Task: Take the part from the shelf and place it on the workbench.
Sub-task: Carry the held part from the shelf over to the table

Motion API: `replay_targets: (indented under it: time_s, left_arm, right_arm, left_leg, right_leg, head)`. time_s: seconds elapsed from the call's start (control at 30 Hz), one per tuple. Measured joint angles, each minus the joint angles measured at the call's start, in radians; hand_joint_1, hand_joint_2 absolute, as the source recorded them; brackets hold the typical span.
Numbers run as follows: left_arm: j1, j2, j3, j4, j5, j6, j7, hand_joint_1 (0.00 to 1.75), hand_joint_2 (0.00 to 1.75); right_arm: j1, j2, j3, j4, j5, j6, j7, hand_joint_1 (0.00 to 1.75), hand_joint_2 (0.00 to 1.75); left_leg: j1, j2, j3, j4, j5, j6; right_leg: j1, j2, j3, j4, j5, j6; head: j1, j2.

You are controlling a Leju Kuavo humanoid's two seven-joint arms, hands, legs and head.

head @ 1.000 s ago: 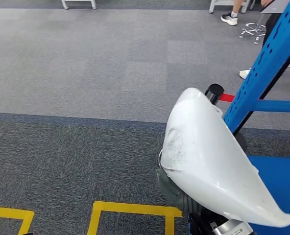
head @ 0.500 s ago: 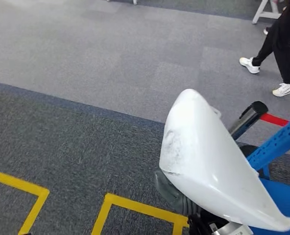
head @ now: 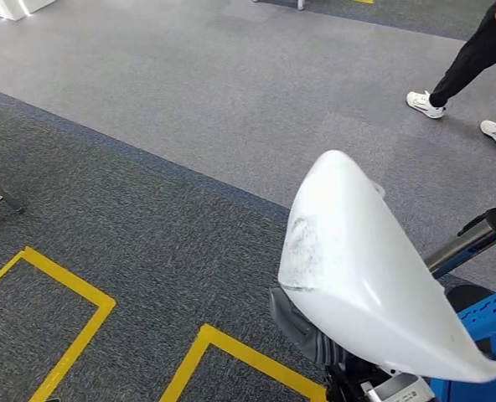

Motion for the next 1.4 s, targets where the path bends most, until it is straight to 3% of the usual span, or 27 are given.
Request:
replay_targets:
  time_s: [0.03, 0.07, 0.1, 0.13, 0.17, 0.27, 0.3, 0.37, 0.4, 0.47, 0.53, 0.6, 0.67, 0.7, 0.77, 0.83, 0.9, 1.0, 1.07, 1.13, 1.2, 1.23, 1.27, 1.3, 1.37, 1.4]
  left_arm:
    - [-0.002, 0.000, 0.000, 0.000, 0.000, 0.000, 0.000, 0.00, 1.75]
    - [-0.003, 0.000, 0.000, 0.000, 0.000, 0.000, 0.000, 0.00, 1.75]
    - [-0.003, 0.000, 0.000, 0.001, 0.000, 0.000, 0.000, 0.00, 1.75]
    - [-0.002, 0.000, 0.000, 0.001, 0.000, 0.000, 0.000, 0.00, 1.75]
    - [0.000, 0.000, 0.000, 0.001, 0.000, 0.000, 0.000, 0.00, 1.75]
    - [0.002, 0.001, 0.000, 0.001, 0.000, 0.000, 0.000, 0.00, 1.75]
    - [0.002, 0.001, 0.000, 0.001, 0.000, 0.000, 0.000, 0.00, 1.75]
    - [-0.001, 0.002, 0.000, 0.001, 0.000, 0.000, 0.000, 0.00, 1.75]
    - [-0.001, 0.002, 0.000, 0.002, 0.000, 0.000, 0.000, 0.00, 1.75]
    - [0.002, 0.002, 0.000, 0.002, 0.000, 0.000, 0.000, 0.00, 1.75]
    - [0.002, 0.002, 0.000, 0.002, 0.000, 0.001, 0.000, 0.00, 1.75]
    - [-0.001, 0.001, 0.000, 0.002, 0.000, 0.001, 0.000, 0.00, 1.75]
    - [-0.002, 0.002, 0.000, 0.002, 0.000, 0.001, 0.000, 0.00, 1.75]
    - [-0.002, 0.002, 0.000, 0.002, 0.000, 0.002, 0.000, 0.00, 1.75]
    - [-0.002, 0.002, 0.000, 0.002, 0.000, 0.002, 0.000, 0.00, 1.75]
    - [-0.003, 0.001, 0.000, 0.002, 0.000, 0.002, 0.000, 0.00, 1.75]
    - [-0.004, 0.001, 0.000, 0.002, 0.000, 0.002, 0.000, 0.00, 1.75]
    - [0.001, 0.002, 0.000, 0.002, 0.000, 0.002, 0.000, 0.00, 1.75]
    - [0.001, 0.002, 0.000, 0.003, 0.000, 0.003, 0.000, 0.00, 1.75]
    - [-0.003, 0.002, 0.000, 0.004, 0.000, 0.003, 0.000, 0.00, 1.75]
    - [-0.004, 0.002, -0.001, 0.004, 0.000, 0.003, 0.000, 0.00, 1.75]
    - [-0.003, 0.003, -0.001, 0.004, 0.000, 0.003, 0.000, 0.00, 1.75]
    - [-0.001, 0.003, 0.000, 0.004, 0.000, 0.003, 0.000, 0.00, 1.75]
    - [0.000, 0.003, 0.000, 0.004, 0.000, 0.003, 0.000, 0.00, 1.75]
    - [-0.001, 0.005, 0.000, 0.004, 0.000, 0.003, 0.000, 0.00, 1.75]
    - [-0.003, 0.006, -0.001, 0.004, 0.000, 0.003, 0.000, 0.00, 1.75]
  right_arm:
    - [0.001, 0.000, 0.000, 0.000, 0.000, 0.000, 0.000, 1.75, 1.75]
    - [0.001, 0.000, 0.000, 0.000, 0.000, 0.000, 0.000, 1.75, 1.75]
    - [0.001, 0.000, -0.001, 0.000, 0.000, 0.000, 0.000, 1.75, 1.75]
    - [0.001, 0.000, -0.001, 0.000, 0.000, 0.000, 0.000, 1.75, 1.75]
    - [0.001, 0.000, -0.001, 0.000, 0.000, 0.000, 0.000, 1.75, 1.75]
    - [0.001, 0.000, -0.001, 0.000, 0.000, 0.000, 0.000, 1.75, 1.75]
    - [0.001, 0.000, -0.001, 0.000, 0.000, 0.000, 0.000, 1.75, 1.75]
    - [0.000, 0.000, -0.001, 0.000, 0.000, -0.002, 0.000, 1.75, 1.75]
    - [0.000, 0.000, -0.001, 0.000, 0.000, -0.003, 0.000, 1.75, 1.75]
    - [-0.001, 0.000, 0.000, 0.000, 0.000, -0.004, 0.000, 1.75, 1.75]
    - [-0.002, 0.000, 0.000, 0.000, 0.000, -0.005, -0.001, 1.75, 1.75]
    - [0.000, 0.000, 0.000, 0.000, -0.001, -0.006, 0.000, 1.75, 1.75]
    - [0.002, 0.000, -0.001, 0.001, -0.001, -0.006, 0.000, 1.75, 1.75]
    - [0.003, 0.000, -0.001, 0.002, -0.001, -0.006, 0.000, 1.75, 1.75]
    - [0.002, 0.000, -0.001, 0.002, -0.001, -0.006, 0.000, 1.75, 1.75]
    - [0.002, 0.000, -0.001, 0.003, -0.001, -0.006, 0.000, 1.75, 1.75]
    - [0.002, 0.000, -0.001, 0.003, -0.001, -0.006, -0.001, 1.75, 1.75]
    - [-0.001, 0.000, -0.001, 0.002, -0.002, -0.006, -0.001, 1.75, 1.75]
    - [-0.002, 0.000, -0.001, 0.002, -0.002, -0.006, -0.002, 1.75, 1.75]
    - [0.000, 0.000, -0.001, 0.002, -0.002, -0.005, -0.003, 1.75, 1.75]
    - [0.000, 0.000, -0.001, 0.003, -0.002, -0.005, -0.003, 1.75, 1.75]
    - [0.000, 0.000, -0.001, 0.003, -0.002, -0.005, -0.004, 1.75, 1.75]
    - [0.000, 0.000, -0.001, 0.003, -0.002, -0.005, -0.004, 1.75, 1.75]
    - [0.000, 0.000, -0.001, 0.003, -0.001, -0.005, -0.004, 1.75, 1.75]
    - [-0.001, 0.000, -0.001, 0.003, -0.001, -0.005, -0.004, 1.75, 1.75]
    - [-0.001, 0.000, -0.001, 0.003, -0.001, -0.006, -0.004, 1.75, 1.75]
  left_leg:
    - [-0.001, 0.029, -0.028, 0.061, -0.031, -0.003]
    - [0.000, 0.044, -0.060, 0.128, -0.063, -0.006]
    - [0.002, 0.049, -0.087, 0.185, -0.083, -0.008]
    - [0.003, 0.051, -0.098, 0.209, -0.085, -0.009]
    - [0.003, 0.053, -0.088, 0.192, -0.067, -0.009]
    - [0.000, 0.089, 0.008, 0.012, 0.029, -0.001]
    - [-0.005, 0.114, 0.033, -0.033, 0.040, 0.003]
    - [-0.014, 0.138, 0.048, -0.066, 0.036, 0.012]
    - [-0.019, 0.140, 0.048, -0.072, 0.031, 0.017]
    - [-0.017, 0.117, 0.049, -0.080, 0.035, 0.028]
    - [-0.010, 0.094, 0.054, -0.089, 0.040, 0.040]
    - [-0.007, 0.070, 0.056, -0.091, 0.042, 0.047]
    - [-0.008, 0.044, 0.056, -0.090, 0.041, 0.049]
    - [-0.008, 0.030, 0.057, -0.090, 0.040, 0.049]
    - [-0.007, 0.000, 0.060, -0.088, 0.039, 0.047]
    - [-0.007, -0.028, 0.058, -0.082, 0.035, 0.040]
    - [-0.005, -0.045, 0.052, -0.077, 0.034, 0.032]
    - [0.002, -0.066, 0.043, -0.079, 0.039, 0.013]
    - [-0.001, -0.033, 0.030, -0.048, 0.018, 0.003]
    - [-0.002, 0.024, -0.021, 0.061, -0.037, -0.005]
    - [0.001, 0.047, -0.079, 0.179, -0.081, -0.010]
    - [0.002, 0.050, -0.088, 0.196, -0.077, -0.012]
    - [0.003, 0.053, -0.078, 0.175, -0.054, -0.011]
    - [0.002, 0.063, -0.050, 0.119, -0.018, -0.009]
    - [-0.007, 0.110, 0.018, -0.014, 0.035, 0.003]
    - [-0.012, 0.130, 0.038, -0.056, 0.044, 0.009]
  right_leg:
    - [0.002, -0.017, 0.002, -0.001, -0.002, -0.004]
    - [0.004, -0.034, 0.004, -0.001, -0.004, -0.008]
    - [0.006, -0.051, 0.004, -0.001, -0.006, -0.010]
    - [0.006, -0.067, 0.005, 0.000, -0.008, -0.010]
    - [0.007, -0.081, 0.007, 0.000, -0.010, -0.010]
    - [0.008, -0.113, 0.019, 0.000, -0.017, -0.004]
    - [0.011, -0.120, 0.022, 0.000, -0.020, -0.001]
    - [0.016, -0.135, 0.025, 0.000, -0.024, 0.006]
    - [0.018, -0.145, 0.027, -0.002, -0.026, 0.010]
    - [0.017, -0.157, 0.032, -0.005, -0.031, 0.021]
    - [0.013, -0.111, 0.016, 0.034, -0.060, 0.031]
    - [0.010, -0.051, -0.045, 0.154, -0.117, 0.036]
    - [0.010, -0.038, -0.112, 0.271, -0.150, 0.038]
    - [0.011, -0.036, -0.128, 0.287, -0.141, 0.038]
    - [0.010, -0.024, -0.096, 0.191, -0.066, 0.035]
    - [0.005, 0.022, -0.038, 0.058, -0.009, 0.029]
    - [0.002, 0.054, -0.012, 0.007, -0.006, 0.024]
    - [0.006, 0.028, -0.005, 0.004, -0.004, 0.009]
    - [0.003, 0.001, 0.004, -0.003, -0.003, -0.004]
    - [0.004, -0.031, 0.011, -0.007, -0.007, -0.014]
    - [0.006, -0.062, 0.014, -0.007, -0.012, -0.018]
    - [0.006, -0.076, 0.016, -0.006, -0.015, -0.018]
    - [0.006, -0.088, 0.019, -0.006, -0.017, -0.017]
    - [0.007, -0.101, 0.024, -0.006, -0.021, -0.015]
    - [0.011, -0.124, 0.035, -0.006, -0.030, -0.008]
    - [0.014, -0.136, 0.038, -0.006, -0.034, -0.004]
  head:
    - [-0.003, 0.000]
    - [-0.004, 0.000]
    - [-0.004, 0.000]
    - [-0.004, 0.000]
    - [-0.004, 0.000]
    - [-0.004, 0.000]
    - [-0.004, 0.000]
    - [-0.003, 0.000]
    - [-0.002, 0.000]
    - [-0.003, 0.000]
    - [0.001, 0.000]
    - [0.006, 0.000]
    - [0.007, 0.000]
    - [0.008, 0.000]
    - [0.008, 0.000]
    - [0.007, 0.000]
    - [0.007, 0.000]
    - [0.007, 0.000]
    - [0.001, 0.000]
    - [-0.005, 0.000]
    - [-0.005, 0.000]
    - [-0.005, 0.000]
    - [-0.005, 0.000]
    - [-0.006, 0.000]
    - [-0.006, 0.000]
    - [-0.005, 0.000]
